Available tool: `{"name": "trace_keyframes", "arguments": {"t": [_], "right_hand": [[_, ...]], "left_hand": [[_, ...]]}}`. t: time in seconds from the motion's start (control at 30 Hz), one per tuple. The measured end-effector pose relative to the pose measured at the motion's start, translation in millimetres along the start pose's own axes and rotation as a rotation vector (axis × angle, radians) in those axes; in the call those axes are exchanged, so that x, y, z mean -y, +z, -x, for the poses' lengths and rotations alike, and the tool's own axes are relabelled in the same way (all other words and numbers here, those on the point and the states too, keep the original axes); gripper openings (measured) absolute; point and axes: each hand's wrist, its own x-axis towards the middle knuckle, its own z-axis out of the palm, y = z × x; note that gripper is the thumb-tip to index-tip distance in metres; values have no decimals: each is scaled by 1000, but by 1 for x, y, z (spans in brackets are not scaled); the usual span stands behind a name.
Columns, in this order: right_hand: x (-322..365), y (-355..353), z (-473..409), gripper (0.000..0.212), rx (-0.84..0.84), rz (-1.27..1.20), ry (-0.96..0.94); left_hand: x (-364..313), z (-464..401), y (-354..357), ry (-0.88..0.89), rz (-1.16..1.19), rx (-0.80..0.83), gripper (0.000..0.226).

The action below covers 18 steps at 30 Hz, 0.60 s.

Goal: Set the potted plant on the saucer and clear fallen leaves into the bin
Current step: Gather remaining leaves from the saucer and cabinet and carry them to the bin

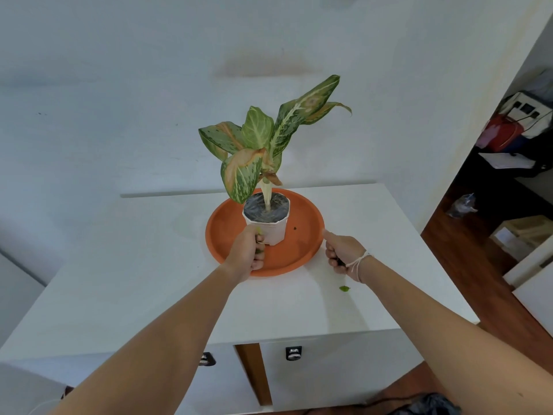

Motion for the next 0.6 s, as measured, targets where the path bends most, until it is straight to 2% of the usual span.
{"name": "trace_keyframes", "arguments": {"t": [0.1, 0.2, 0.37, 0.6], "right_hand": [[-7, -10, 8, 50, -19, 288, -106], [-20, -25, 14, 43, -18, 570, -215], [-34, -46, 22, 17, 31, 646, -245], [-46, -56, 31, 13, 50, 838, -318]], "left_hand": [[2, 1, 4, 11, 8, 28, 27], [7, -1, 11, 21, 25, 67, 30], [13, -3, 29, 16, 38, 137, 33], [18, -3, 53, 7, -1, 220, 30]]}}
